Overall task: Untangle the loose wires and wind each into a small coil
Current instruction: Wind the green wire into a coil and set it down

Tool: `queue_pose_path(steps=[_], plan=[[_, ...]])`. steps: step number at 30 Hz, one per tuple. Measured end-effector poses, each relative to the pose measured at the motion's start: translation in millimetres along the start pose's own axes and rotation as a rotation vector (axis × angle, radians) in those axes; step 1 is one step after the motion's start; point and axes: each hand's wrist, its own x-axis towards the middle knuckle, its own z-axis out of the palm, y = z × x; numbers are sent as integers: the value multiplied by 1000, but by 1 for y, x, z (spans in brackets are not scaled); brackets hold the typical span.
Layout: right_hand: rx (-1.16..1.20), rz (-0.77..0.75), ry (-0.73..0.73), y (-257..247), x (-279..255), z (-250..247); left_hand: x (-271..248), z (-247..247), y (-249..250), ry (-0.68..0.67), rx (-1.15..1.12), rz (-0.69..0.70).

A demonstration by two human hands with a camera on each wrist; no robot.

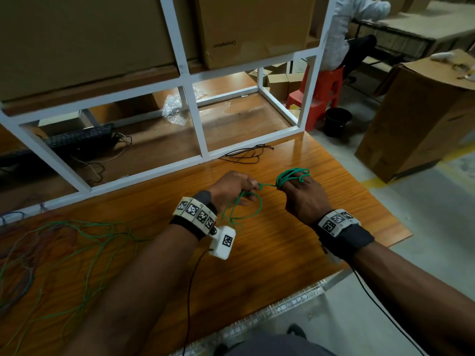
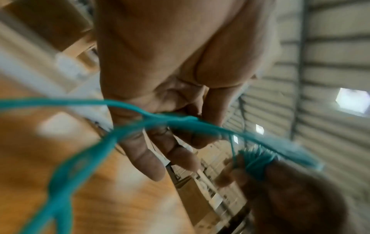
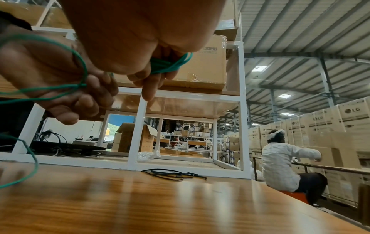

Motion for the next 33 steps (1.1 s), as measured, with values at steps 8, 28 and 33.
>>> queue_pose_path(steps=[8, 28, 33], plan=[[-7, -58, 39, -5, 2, 3, 0, -1, -29, 207, -138, -125], [645, 348, -65, -17, 28, 16, -16, 7, -11, 346, -124, 485], [476, 248, 140, -12, 41, 6, -27, -1, -17, 42, -159, 244]])
